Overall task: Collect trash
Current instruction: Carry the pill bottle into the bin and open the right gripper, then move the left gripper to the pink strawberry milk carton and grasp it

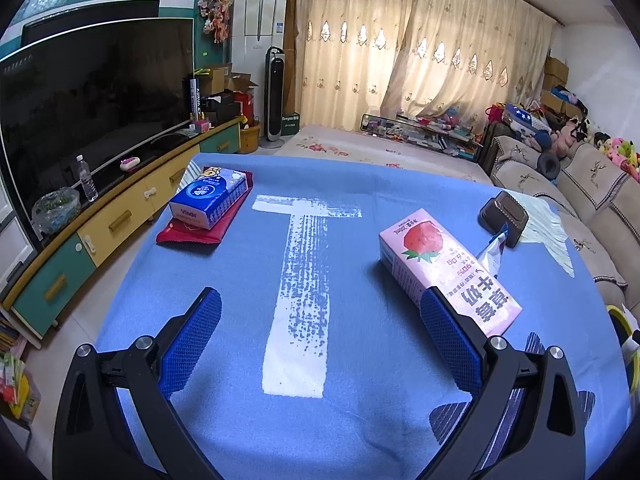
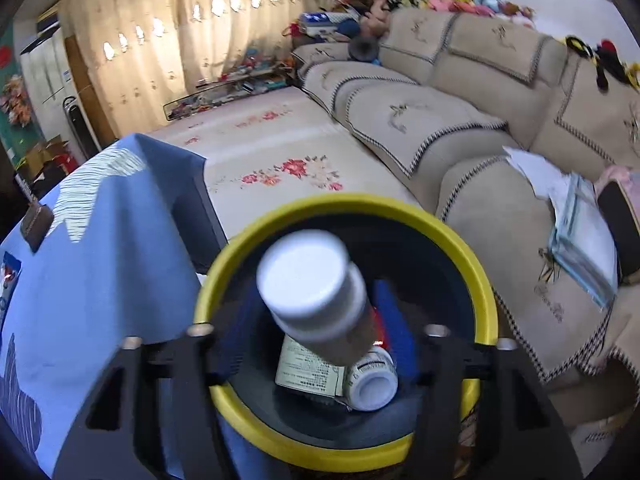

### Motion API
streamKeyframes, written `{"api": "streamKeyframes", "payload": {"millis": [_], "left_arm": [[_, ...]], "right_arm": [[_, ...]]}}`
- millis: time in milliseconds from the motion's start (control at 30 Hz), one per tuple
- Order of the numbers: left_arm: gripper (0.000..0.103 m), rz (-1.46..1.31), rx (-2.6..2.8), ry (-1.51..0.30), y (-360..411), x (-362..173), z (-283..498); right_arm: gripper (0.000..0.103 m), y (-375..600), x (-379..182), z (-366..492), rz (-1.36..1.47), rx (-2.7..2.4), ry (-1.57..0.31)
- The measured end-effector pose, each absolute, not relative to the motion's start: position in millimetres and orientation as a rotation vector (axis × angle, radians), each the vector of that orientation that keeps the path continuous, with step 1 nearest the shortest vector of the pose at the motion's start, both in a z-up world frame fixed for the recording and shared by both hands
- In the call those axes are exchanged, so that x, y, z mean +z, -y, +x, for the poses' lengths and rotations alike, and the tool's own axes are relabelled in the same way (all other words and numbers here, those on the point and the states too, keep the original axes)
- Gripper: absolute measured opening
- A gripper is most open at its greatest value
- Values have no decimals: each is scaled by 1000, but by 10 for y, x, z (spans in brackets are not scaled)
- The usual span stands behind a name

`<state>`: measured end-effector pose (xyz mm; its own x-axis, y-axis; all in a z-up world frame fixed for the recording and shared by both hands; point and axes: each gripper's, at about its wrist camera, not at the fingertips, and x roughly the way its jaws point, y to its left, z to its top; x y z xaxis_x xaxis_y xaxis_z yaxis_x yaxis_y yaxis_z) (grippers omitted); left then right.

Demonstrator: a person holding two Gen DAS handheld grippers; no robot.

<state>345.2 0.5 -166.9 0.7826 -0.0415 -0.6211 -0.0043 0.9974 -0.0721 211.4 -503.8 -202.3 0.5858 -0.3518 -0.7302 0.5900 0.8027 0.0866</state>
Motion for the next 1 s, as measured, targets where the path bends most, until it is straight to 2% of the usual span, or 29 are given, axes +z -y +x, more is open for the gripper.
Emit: {"api": "streamKeyframes", "payload": {"millis": [400,567,733,1000], "left_arm": [[98,-124,-59,-762,262,-1569,3623],[98,-164,-7,-856,440,-1549,3934],[98,-283,-16,-985,519,-1754,4241],[98,-334,-7,-1005,635,-1755,4364]], "right_arm": [[69,5006,-1886,2000,310,-547,-721],[70,5069,-1889,1906,346,-530,-708],[70,5110,-1925,1882,368,-514,-710],[70,5141,-1972,1894,381,-496,-709]]}}
